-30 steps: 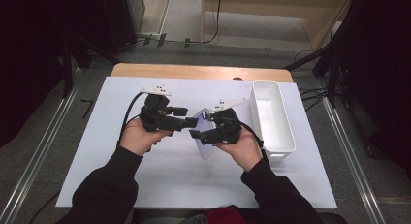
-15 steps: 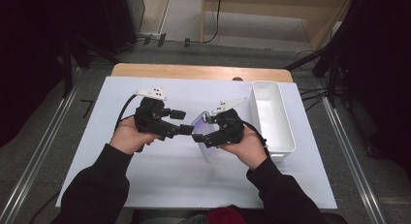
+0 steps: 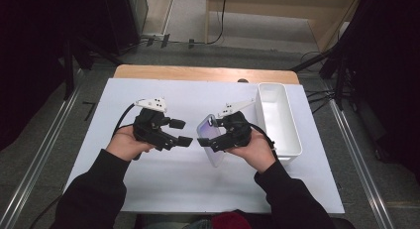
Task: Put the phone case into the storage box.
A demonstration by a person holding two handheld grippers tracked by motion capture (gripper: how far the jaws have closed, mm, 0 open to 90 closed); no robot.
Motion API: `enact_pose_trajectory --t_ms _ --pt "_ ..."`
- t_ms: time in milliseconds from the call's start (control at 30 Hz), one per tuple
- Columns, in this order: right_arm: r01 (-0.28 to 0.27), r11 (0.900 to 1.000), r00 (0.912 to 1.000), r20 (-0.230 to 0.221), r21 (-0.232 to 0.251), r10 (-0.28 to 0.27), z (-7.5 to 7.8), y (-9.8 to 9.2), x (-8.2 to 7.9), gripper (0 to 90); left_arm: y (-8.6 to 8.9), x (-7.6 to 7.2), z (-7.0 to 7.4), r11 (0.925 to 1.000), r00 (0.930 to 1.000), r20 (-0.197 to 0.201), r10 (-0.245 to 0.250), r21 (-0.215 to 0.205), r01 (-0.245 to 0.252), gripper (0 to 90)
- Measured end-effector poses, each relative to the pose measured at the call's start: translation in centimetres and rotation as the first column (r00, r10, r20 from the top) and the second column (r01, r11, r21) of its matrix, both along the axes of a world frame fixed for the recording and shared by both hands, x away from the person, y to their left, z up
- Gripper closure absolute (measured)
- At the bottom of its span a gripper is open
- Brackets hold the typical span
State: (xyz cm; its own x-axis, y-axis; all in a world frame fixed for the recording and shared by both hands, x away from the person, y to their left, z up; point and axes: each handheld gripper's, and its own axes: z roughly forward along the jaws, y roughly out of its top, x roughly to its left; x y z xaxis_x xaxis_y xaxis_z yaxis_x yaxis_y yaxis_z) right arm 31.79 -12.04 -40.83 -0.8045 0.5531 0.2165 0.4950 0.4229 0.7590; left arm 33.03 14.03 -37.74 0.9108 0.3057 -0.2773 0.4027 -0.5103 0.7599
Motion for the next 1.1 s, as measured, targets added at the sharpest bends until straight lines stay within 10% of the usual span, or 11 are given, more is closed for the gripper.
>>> enact_pose_trajectory --t_ms 1100 --pt "-0.019 1.000 0.9998 -0.011 -0.003 0.019 0.6 -0.3 -0.4 14.7 2.4 -2.7 -4.9 0.9947 0.9948 0.026 0.098 0.029 -0.099 26.6"
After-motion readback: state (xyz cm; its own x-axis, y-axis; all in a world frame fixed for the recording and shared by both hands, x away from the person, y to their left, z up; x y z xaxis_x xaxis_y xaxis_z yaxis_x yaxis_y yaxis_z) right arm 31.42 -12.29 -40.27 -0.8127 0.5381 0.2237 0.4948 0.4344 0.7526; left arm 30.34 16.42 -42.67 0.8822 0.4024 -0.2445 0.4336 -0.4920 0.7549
